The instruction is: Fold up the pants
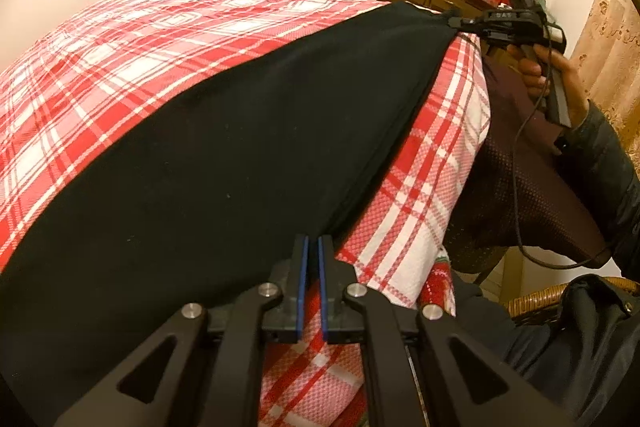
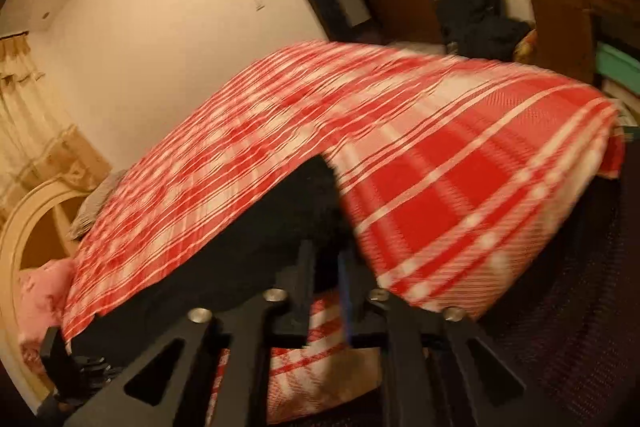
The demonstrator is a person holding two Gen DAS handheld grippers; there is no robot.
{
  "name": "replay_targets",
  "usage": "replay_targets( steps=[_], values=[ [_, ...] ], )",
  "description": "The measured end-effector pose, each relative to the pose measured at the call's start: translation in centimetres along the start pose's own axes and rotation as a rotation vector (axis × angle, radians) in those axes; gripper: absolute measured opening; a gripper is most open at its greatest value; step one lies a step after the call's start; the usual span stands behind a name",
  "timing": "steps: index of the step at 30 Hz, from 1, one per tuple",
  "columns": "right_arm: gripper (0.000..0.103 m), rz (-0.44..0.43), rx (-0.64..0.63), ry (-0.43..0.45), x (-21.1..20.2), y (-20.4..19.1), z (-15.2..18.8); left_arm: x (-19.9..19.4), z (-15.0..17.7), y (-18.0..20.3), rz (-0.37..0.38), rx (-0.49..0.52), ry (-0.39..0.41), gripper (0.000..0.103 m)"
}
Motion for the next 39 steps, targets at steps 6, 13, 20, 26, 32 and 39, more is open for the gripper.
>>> replay_targets(
  steps=[6,13,20,26,32,39],
  values=[
    [0.048,0.076,-0.1,0.109,-3.5,-3.8,-0.6,-2.4,0.0,-0.7,-0.045,-0.014,0.06,0.038],
    [0.048,-0.208,-0.438,-0.074,0.1,-17.0,5.4,-2.4,0.8,-2.4,-0.087,-0.056,0.051,0.048],
    [0.049,-0.178,-0.66,-0.274,4.1,-20.4,12.7,-1.2,2.1,-1.7,-0.071,-0.026,0.004,0.048],
    [0.048,-0.19,-0.677,-0.29,3.0,-21.2,11.4,-3.2,1.8,-3.1,-0.096,-0.086,0.056,0.049],
    [0.048,-0.306,-0.756,-0.204,2.6,-28.0,8.9,-7.7,2.8,-7.1,-0.231,-0.161,0.152,0.056],
    [0.048,-0.423,-0.825,-0.206,5.9,-38.3,8.2,-7.5,8.5,-11.1,-0.268,-0.25,0.085,0.056]
  ],
)
Point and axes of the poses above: each gripper's, at about its wrist camera, not at the fingertips, and x roughly the way its jaws point, y to its right, z to its underside, the point moved 5 cm from there along x, roughly the way its jaws point, and after that the axes turned 5 degrees about -x, right-handed, at the moved point
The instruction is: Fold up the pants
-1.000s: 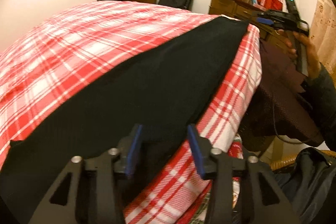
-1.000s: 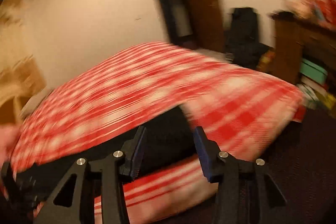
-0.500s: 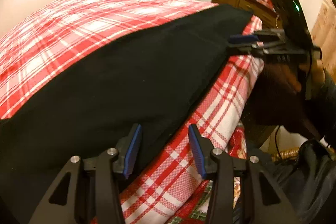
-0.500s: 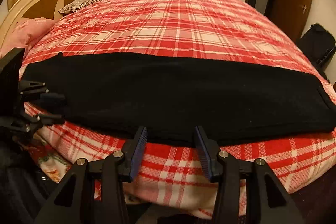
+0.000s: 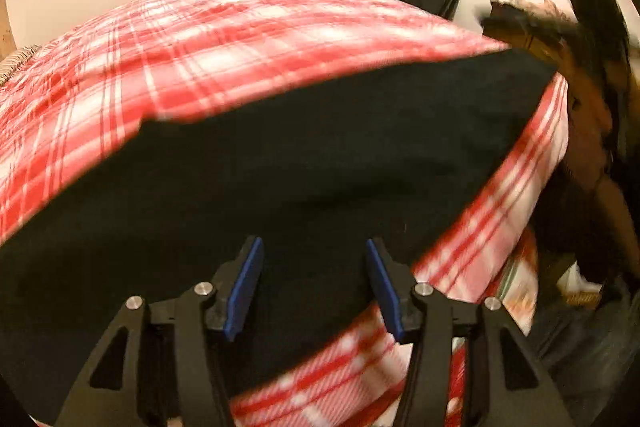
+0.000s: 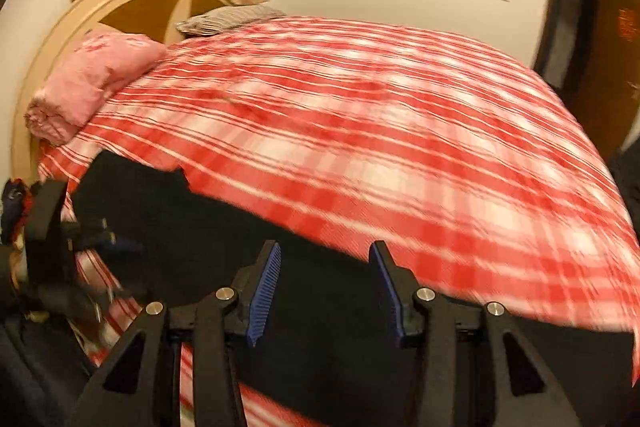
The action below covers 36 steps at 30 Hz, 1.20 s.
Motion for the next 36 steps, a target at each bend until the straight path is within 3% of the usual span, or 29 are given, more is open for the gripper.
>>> replay_targets(
  steps=[3,6,10,14,16,21,23,28,30,34,36],
  values=[
    [0.048,-0.061,-0.015,-0.022,3.5,-2.5,-2.2,-0.4,0.8,1.0,-0.031,0.072,0.019,0.057],
    [0.048,-0.14,-0.011,-0.047,6.5,-4.9,-3.7,-1.8,0.1,-0.1,-0.02,0.012,0.072,0.057],
    [0.048,-0.272,0.006,-0.081,10.4,-8.5,-5.1,-4.2,-0.9,-3.6,-0.092,-0.061,0.16,0.057],
    [0.048,-0.39,0.068,-0.137,14.0,-11.1,-5.5,-3.7,0.3,-7.7,-0.138,-0.147,0.113,0.057],
    [0.047,-0.431,0.104,-0.171,15.7,-11.9,-5.4,-3.1,1.6,-7.9,-0.131,-0.153,0.086,0.057],
    [0.027,-0.527,0.218,-0.258,18.4,-12.7,-4.2,-2.9,2.0,-6.6,-0.135,-0.116,0.096,0.073],
    [0.007,-0.569,0.256,-0.253,18.1,-12.8,-4.3,-3.0,2.1,-6.6,-0.131,-0.12,0.098,0.074],
    [0.004,-0.558,0.211,-0.117,13.8,-13.5,-6.3,-3.7,2.2,-7.3,-0.096,-0.163,0.094,0.074],
    [0.004,-0.507,0.186,-0.086,13.4,-13.5,-6.8,-3.6,2.3,-7.1,-0.094,-0.161,0.093,0.075],
    [0.004,-0.387,0.169,-0.17,16.9,-13.1,-5.5,-3.2,2.6,-6.5,-0.12,-0.115,0.096,0.078],
    [0.004,-0.387,0.171,-0.193,18.2,-13.2,-4.6,-3.3,2.6,-6.5,-0.125,-0.115,0.096,0.078]
  ],
)
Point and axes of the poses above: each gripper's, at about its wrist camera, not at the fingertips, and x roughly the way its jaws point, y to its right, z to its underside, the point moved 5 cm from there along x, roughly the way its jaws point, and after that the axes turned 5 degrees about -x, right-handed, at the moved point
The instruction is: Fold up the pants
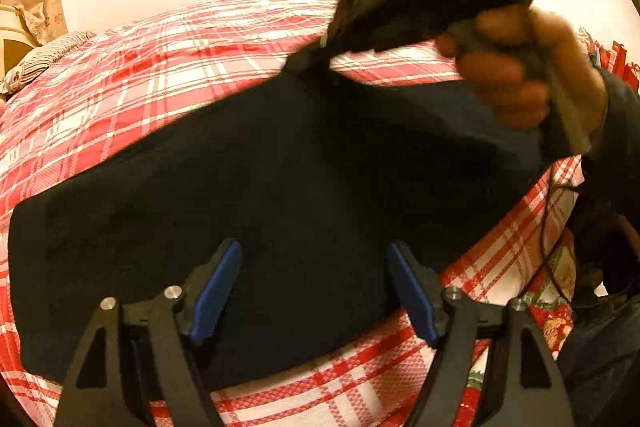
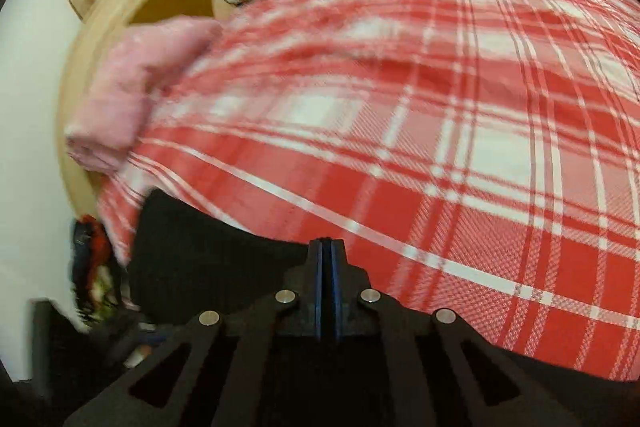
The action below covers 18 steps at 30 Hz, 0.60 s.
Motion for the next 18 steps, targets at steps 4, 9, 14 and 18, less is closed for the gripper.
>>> replay_targets(
  steps=[4,9,14,18],
  values=[
    [0.026,0.003,0.049,0.046,-1.8,1.4,0.1,-1.0,-0.5,-0.8,-0.018,-0.045,0.01,0.078],
    [0.039,0.031,-0.032,0.094,-6.6,0.7,1.7,-3.6,-1.6,-4.9,-0.107,-0.113,0.077,0.078],
    [0.039,-0.013,-0.107,0.069,-8.9,-1.1,5.4,-4.7,-0.9,-11.0,-0.246,-0.211,0.094,0.078],
    [0.044,0.061,-0.167,-0.031,-6.9,-0.8,9.8,-4.0,0.6,-12.9,-0.268,-0.252,0.088,0.078]
  ],
)
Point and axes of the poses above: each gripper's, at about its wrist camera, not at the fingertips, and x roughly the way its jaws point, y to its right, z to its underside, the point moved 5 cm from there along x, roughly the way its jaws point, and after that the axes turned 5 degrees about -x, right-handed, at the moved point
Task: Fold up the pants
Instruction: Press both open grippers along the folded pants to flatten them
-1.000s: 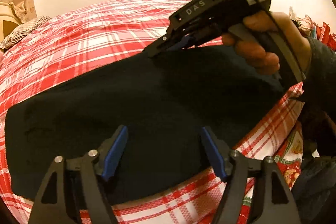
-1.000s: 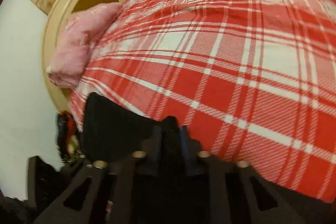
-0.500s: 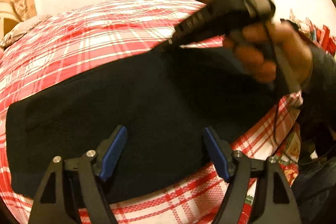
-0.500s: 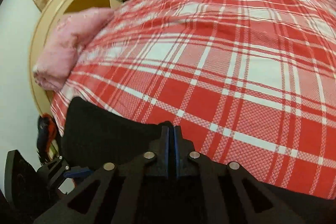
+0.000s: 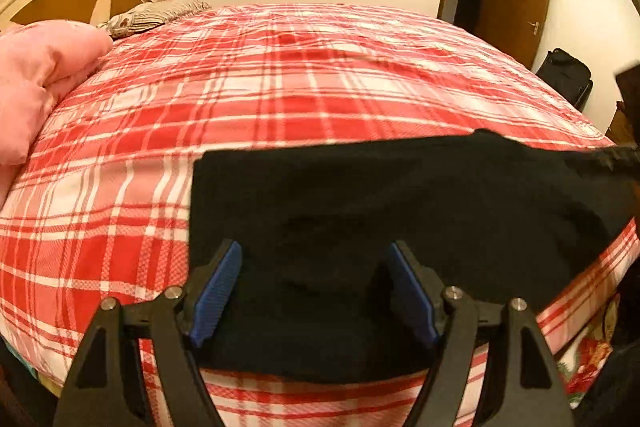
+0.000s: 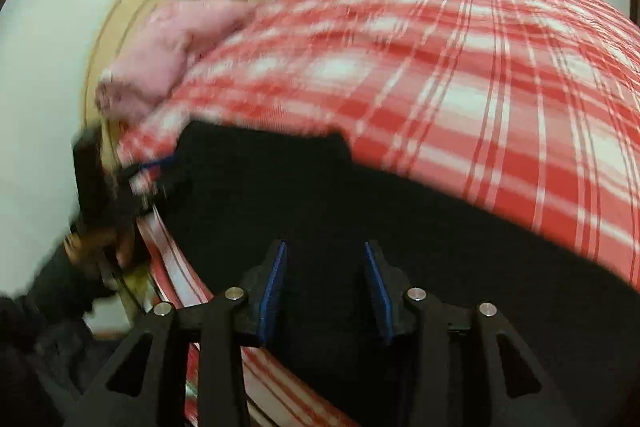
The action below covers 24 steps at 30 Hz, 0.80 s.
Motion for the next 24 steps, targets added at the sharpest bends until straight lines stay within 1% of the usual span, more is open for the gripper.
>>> replay_targets(
  steps=[1,2,3,5,7,8,9,11,12,14,15,16,18,19,21,24],
  values=[
    [0.044,0.021,-0.003,-0.013,0.4,0.2,0.7,-0.1,0.2,0.4,-0.017,0.029,0.013,0.08],
    [0.044,0.022,-0.017,0.028,0.2,0.1,1.0,-0.1,0.3,0.7,-0.025,0.047,0.011,0.085],
    [0.044,0.019,-0.014,0.036,-0.1,0.1,1.1,0.0,0.2,0.9,-0.033,0.059,0.009,0.087],
    [0.044,0.037,0.01,0.05,-1.1,0.6,1.0,0.0,0.0,1.3,-0.05,0.064,-0.006,0.087],
    [0.044,0.061,0.034,0.13,-3.5,1.7,0.7,-0.6,-0.4,1.8,-0.017,0.051,-0.013,0.087],
    [0.044,0.073,0.047,0.151,-4.4,2.3,0.6,-1.1,-0.8,2.4,0.001,0.051,-0.005,0.087],
    [0.044,0.1,0.071,0.172,-5.6,3.3,0.6,-1.8,-0.9,3.1,0.009,0.058,0.003,0.087],
    [0.044,0.185,0.118,0.193,-7.8,5.6,0.8,-2.1,-1.9,4.9,0.027,0.094,0.021,0.087],
    [0.044,0.26,0.141,0.196,-9.2,7.2,1.3,-2.2,-2.4,5.9,0.04,0.111,0.024,0.087],
    [0.045,0.383,0.159,0.179,-11.0,9.5,2.1,-1.8,-3.0,7.6,0.074,0.131,0.018,0.089],
    [0.045,0.467,0.166,0.161,-12.0,10.8,2.8,-1.7,-3.3,8.4,0.095,0.14,0.014,0.089],
    [0.045,0.53,0.174,0.141,-12.7,11.8,3.4,-1.5,-3.6,9.8,0.117,0.158,0.01,0.089],
    [0.045,0.631,0.2,0.083,-13.8,14.0,5.0,-1.2,-3.9,11.6,0.13,0.197,0.008,0.089],
    [0.045,0.655,0.211,0.066,-14.0,14.8,5.6,-1.0,-4.0,12.8,0.139,0.224,0.005,0.089],
    [0.046,0.69,0.234,0.04,-14.4,16.1,6.8,-0.5,-4.1,14.1,0.154,0.244,-0.002,0.089],
    [0.046,0.704,0.252,0.007,-14.3,17.3,8.3,0.5,-3.8,15.8,0.172,0.263,-0.03,0.089]
  ],
)
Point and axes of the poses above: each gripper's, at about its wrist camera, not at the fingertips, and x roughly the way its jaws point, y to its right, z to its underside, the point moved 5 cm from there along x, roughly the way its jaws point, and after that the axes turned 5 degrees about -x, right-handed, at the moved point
